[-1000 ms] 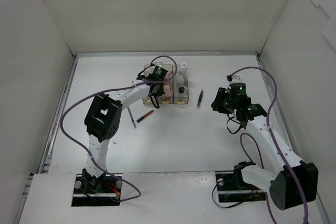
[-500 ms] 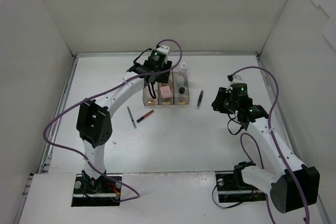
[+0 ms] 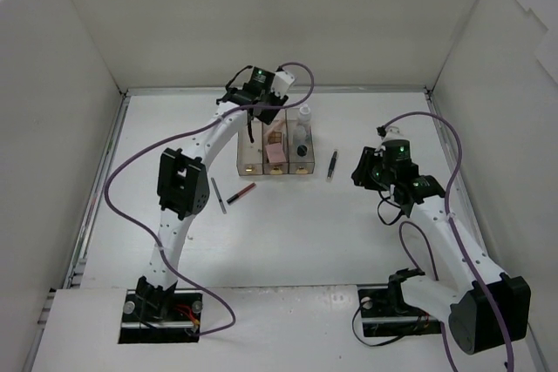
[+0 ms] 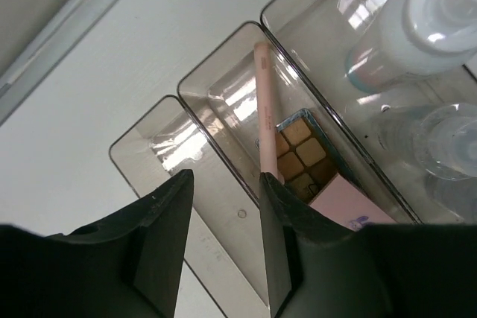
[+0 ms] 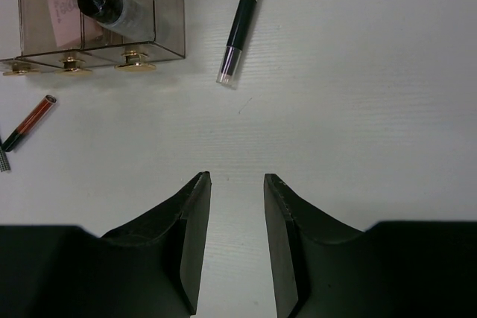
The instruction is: Organize the makeup
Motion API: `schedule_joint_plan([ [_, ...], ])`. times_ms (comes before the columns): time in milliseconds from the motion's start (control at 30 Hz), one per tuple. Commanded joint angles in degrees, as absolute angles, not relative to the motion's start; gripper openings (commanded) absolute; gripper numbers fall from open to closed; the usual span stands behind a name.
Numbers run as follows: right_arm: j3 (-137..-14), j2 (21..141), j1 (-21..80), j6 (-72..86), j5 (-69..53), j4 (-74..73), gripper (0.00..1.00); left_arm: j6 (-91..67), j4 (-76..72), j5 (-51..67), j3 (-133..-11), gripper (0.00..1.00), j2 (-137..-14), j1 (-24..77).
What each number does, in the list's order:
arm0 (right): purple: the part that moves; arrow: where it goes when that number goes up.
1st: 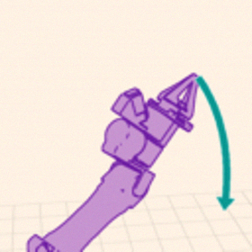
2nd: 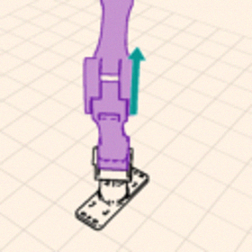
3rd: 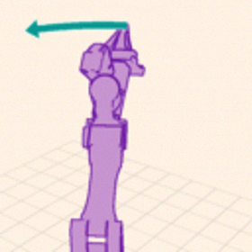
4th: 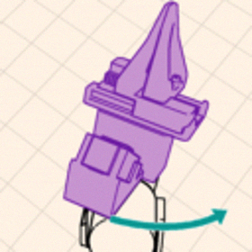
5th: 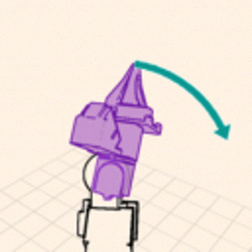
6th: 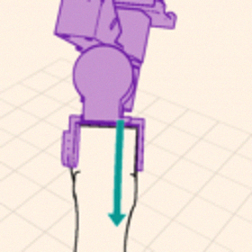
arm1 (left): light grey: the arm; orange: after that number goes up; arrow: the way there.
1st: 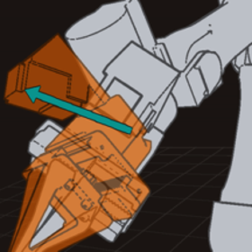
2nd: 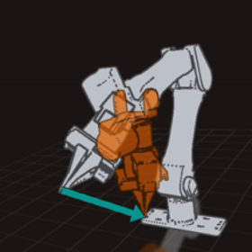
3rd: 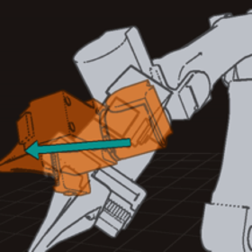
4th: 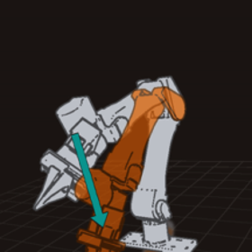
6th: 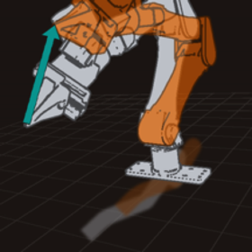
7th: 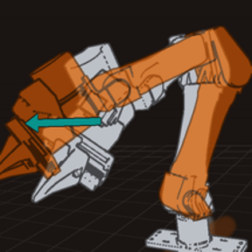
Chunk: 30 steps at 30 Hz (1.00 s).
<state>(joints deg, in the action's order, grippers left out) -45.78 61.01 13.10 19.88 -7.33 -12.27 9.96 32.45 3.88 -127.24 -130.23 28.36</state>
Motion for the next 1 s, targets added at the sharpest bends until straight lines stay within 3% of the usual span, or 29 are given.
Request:
schedule_joint_plan([
  [0,-46.23,60.12,12.57,19.51,-6.68,-10.98,0.32,14.59,35.42,4.83,-132.62,0.36,-130.77,28.56],
  [967,-45.7,61.52,12.66,19.42,-7.56,-11.16,0.32,11.96,35.33,-2.0,-128.76,0.37,-136.84,30.76],
])
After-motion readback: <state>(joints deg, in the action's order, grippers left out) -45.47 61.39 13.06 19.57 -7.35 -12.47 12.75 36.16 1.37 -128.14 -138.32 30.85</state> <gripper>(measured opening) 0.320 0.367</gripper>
